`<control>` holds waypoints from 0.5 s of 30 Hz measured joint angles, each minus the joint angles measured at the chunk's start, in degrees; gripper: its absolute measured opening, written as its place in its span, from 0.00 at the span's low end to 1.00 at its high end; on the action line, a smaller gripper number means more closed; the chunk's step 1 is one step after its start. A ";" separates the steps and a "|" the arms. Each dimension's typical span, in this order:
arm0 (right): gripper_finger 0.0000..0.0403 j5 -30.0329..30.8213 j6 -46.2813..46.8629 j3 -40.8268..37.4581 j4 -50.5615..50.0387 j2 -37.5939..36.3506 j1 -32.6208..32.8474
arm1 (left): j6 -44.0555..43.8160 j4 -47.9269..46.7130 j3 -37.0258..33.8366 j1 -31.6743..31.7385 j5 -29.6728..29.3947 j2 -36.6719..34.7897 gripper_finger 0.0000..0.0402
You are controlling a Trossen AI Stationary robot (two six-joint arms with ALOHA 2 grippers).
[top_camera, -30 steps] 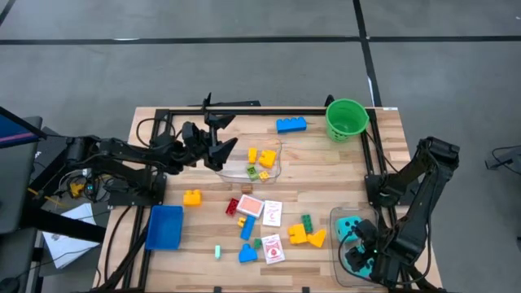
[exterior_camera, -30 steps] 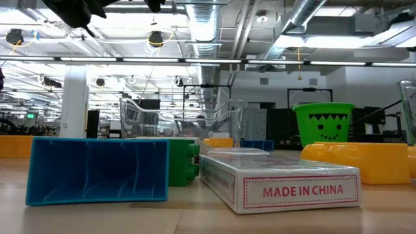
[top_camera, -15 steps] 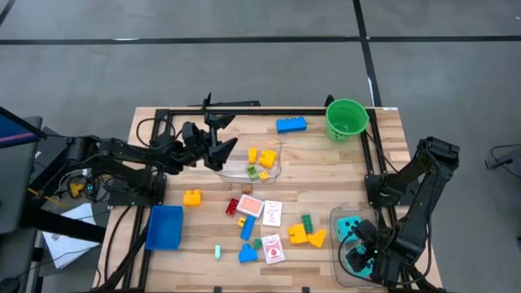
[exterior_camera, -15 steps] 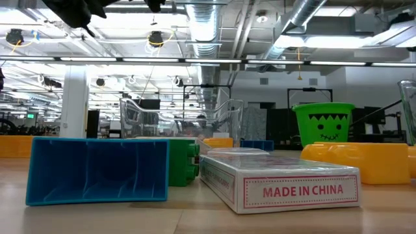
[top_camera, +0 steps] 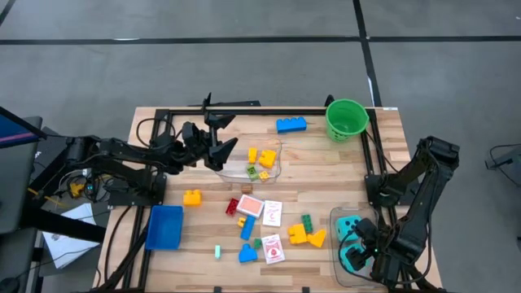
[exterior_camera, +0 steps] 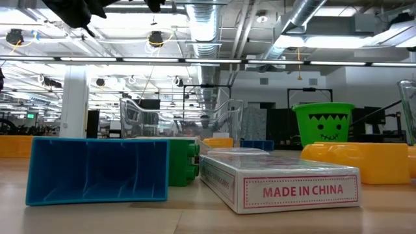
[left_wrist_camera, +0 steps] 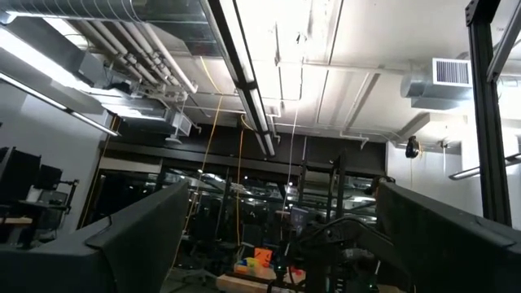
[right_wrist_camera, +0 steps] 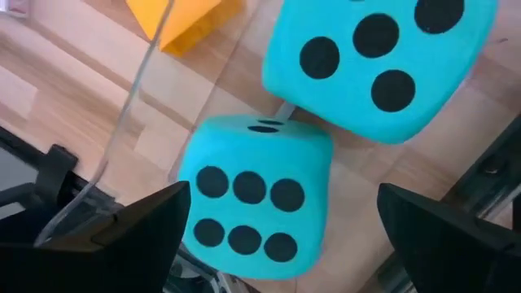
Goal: Pick & Place Toys
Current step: Put the yellow game piece into the top transparent bin
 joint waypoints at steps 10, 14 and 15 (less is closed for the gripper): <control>0.95 35.57 -8.24 8.50 -9.81 -2.10 5.06 | 0.03 0.00 -0.02 0.00 0.41 0.00 0.98; 0.95 49.77 -12.70 8.52 -10.26 0.40 7.02 | 0.02 -0.04 -0.02 -0.01 0.81 0.00 0.98; 0.95 52.36 -13.70 8.50 -10.44 1.33 7.23 | -0.02 -0.09 -0.02 -0.01 1.31 0.00 0.98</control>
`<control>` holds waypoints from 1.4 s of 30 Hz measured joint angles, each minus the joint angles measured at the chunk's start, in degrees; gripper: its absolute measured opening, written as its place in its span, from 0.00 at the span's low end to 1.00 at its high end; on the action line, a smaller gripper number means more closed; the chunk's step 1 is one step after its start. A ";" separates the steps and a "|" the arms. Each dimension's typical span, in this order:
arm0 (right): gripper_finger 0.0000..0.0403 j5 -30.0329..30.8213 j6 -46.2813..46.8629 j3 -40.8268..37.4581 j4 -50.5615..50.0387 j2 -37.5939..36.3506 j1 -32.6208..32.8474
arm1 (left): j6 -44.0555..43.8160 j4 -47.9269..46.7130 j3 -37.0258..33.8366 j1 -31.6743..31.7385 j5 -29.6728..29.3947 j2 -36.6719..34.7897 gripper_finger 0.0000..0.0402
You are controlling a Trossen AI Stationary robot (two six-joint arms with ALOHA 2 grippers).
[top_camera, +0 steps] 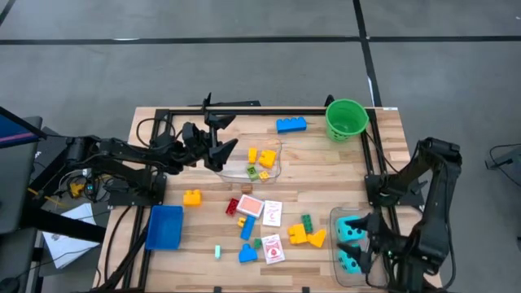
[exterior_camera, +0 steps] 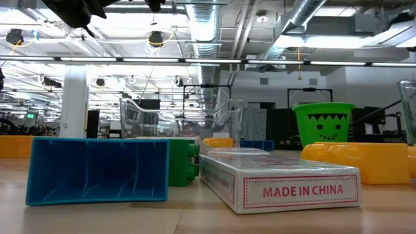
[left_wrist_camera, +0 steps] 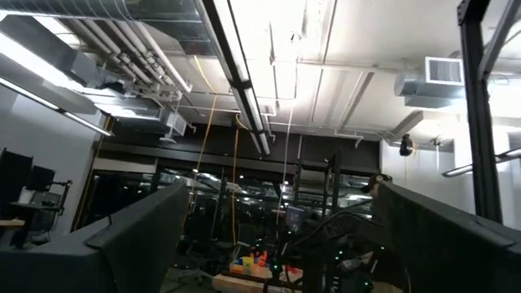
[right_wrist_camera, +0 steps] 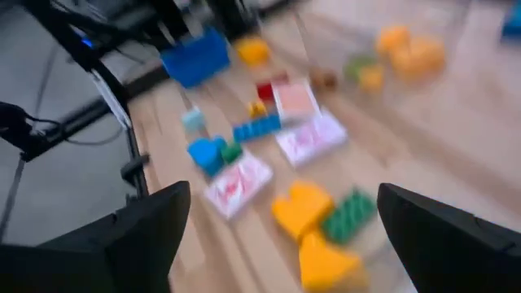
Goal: Pick & Place Toys
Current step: Put the yellow game piece into the top transparent bin
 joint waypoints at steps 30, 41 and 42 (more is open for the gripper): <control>0.95 13.62 -9.72 -0.04 -17.93 -1.51 -6.22 | 3.08 -56.15 0.00 -11.45 5.19 -19.99 0.98; 0.95 12.39 -12.03 -0.04 -17.88 -1.62 -8.57 | -14.69 -97.04 0.02 -26.62 -14.47 -30.69 0.98; 0.95 12.10 -12.06 -0.04 -17.89 -1.62 -8.56 | -16.36 -99.80 0.02 -27.45 -14.05 -30.73 0.98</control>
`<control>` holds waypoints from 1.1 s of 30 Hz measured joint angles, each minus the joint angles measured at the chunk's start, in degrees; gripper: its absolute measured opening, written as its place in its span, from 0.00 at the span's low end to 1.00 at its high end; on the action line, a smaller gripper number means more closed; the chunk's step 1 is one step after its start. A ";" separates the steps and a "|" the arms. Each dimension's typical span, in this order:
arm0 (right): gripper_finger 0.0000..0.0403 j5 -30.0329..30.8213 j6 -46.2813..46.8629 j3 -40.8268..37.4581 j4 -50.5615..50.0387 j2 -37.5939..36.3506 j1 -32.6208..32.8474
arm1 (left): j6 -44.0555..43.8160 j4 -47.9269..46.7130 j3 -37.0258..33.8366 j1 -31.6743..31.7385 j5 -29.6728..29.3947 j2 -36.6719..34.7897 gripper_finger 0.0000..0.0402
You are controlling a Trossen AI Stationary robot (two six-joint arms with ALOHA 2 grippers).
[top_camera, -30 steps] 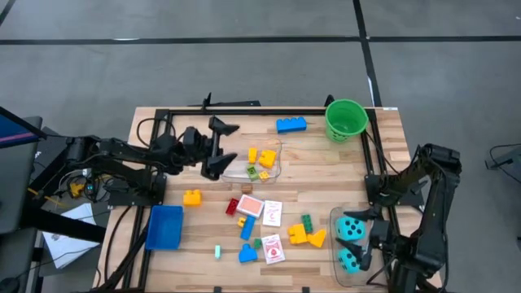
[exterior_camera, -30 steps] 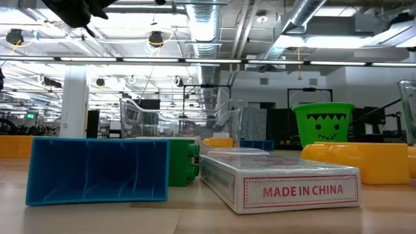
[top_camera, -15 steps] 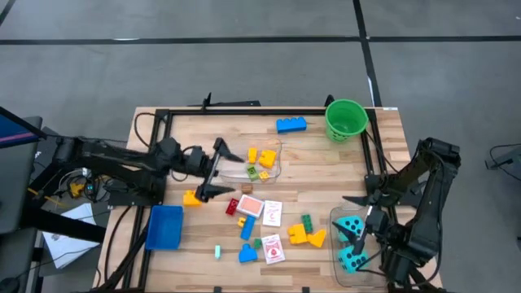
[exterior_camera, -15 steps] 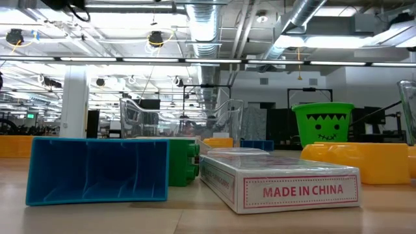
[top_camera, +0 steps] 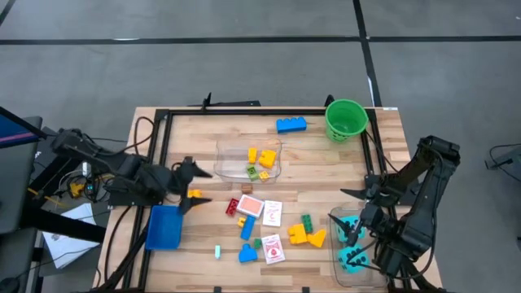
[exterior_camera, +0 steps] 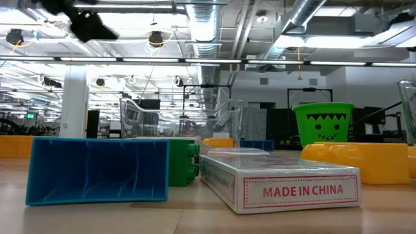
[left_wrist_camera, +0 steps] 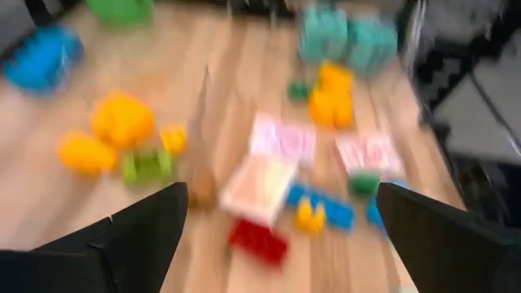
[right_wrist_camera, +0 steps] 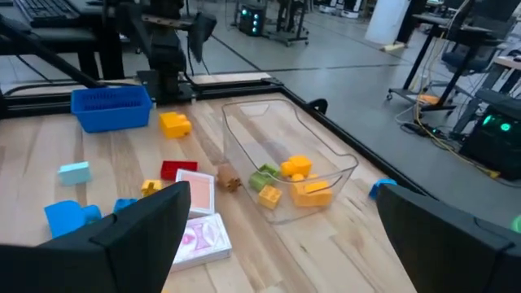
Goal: Pick & Place Toys
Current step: Put the yellow game piece into the top transparent bin
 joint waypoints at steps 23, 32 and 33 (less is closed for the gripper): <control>0.95 -2.04 -1.49 0.00 0.01 0.02 -0.49 | -12.95 -25.25 -0.15 -2.45 6.12 16.31 0.98; 0.95 -2.20 -1.51 0.00 0.02 0.02 -0.43 | -11.56 -24.41 -0.15 -1.87 6.70 28.83 0.98; 0.95 -2.22 -1.50 0.00 0.01 0.02 -0.43 | -11.50 -24.31 -0.15 -1.80 6.60 29.61 0.98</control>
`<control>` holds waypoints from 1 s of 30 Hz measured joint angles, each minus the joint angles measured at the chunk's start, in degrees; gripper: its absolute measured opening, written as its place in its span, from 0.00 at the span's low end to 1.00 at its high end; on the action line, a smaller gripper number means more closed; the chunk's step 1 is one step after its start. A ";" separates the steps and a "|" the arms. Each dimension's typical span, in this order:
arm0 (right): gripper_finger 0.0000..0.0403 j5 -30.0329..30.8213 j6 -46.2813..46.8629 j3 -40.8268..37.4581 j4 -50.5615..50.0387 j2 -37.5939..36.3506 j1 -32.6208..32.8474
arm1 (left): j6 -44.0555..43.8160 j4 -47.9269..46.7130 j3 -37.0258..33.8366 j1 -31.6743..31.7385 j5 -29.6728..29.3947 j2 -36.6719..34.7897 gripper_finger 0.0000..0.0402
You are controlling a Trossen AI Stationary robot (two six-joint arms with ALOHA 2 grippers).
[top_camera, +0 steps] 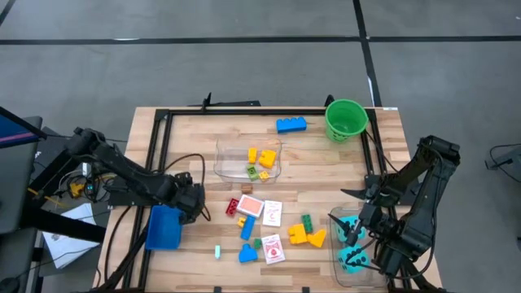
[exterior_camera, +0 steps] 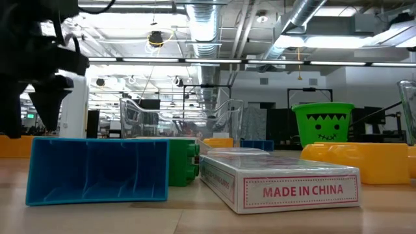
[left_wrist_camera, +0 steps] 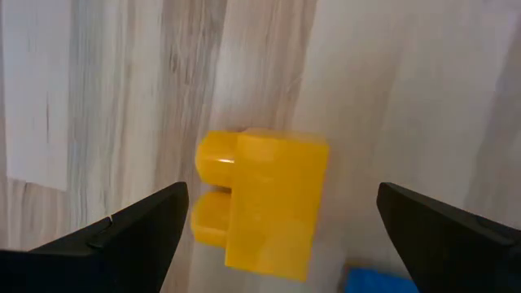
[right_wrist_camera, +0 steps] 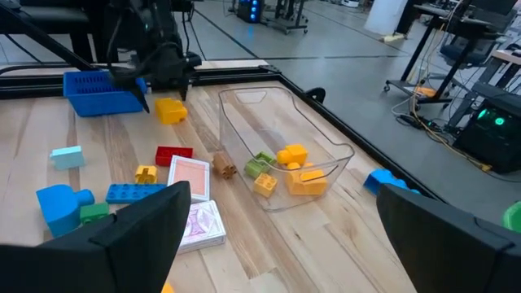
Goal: Pick & Place Toys
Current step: Put the yellow game piece into the top transparent bin
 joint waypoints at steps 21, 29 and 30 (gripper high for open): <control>0.95 -2.62 -0.01 0.00 0.02 0.00 0.27 | 7.55 3.25 -0.01 9.72 4.06 1.56 0.98; 0.95 -2.80 -0.01 0.00 0.09 0.02 0.28 | 7.59 5.42 -2.10 9.63 6.15 1.60 0.96; 0.95 -2.80 -0.01 0.00 0.09 0.02 0.28 | 7.59 5.25 -2.10 9.63 6.14 1.60 0.95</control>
